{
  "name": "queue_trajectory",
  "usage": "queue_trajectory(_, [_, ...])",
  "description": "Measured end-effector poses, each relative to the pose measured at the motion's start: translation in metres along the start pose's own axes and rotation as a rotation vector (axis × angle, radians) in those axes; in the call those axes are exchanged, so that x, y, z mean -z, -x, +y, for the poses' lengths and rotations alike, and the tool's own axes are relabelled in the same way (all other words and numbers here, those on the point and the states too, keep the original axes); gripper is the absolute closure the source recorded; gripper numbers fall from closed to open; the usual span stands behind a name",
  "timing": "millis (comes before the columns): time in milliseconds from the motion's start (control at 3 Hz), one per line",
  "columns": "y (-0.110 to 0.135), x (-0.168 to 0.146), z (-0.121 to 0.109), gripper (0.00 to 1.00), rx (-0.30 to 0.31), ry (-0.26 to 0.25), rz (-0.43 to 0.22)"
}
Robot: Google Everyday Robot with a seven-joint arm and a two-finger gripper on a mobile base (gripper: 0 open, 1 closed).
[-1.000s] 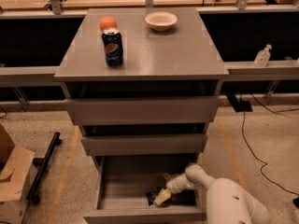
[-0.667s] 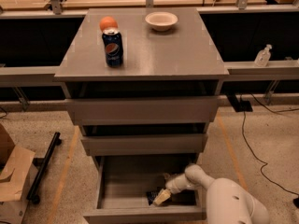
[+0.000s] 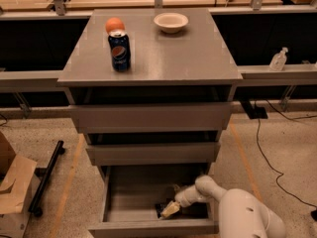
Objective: Pick rxbar blueberry from bottom drawer and place on counter
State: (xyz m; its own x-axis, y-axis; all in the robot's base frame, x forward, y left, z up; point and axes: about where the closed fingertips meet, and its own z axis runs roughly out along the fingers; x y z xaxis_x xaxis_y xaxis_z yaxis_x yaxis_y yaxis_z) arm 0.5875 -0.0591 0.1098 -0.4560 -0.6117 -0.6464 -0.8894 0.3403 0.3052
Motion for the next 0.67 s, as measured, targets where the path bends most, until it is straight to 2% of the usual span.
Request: queue_trajectory(667, [0.0041, 0.0045, 0.002, 0.64, 0.0, 0.0, 0.001])
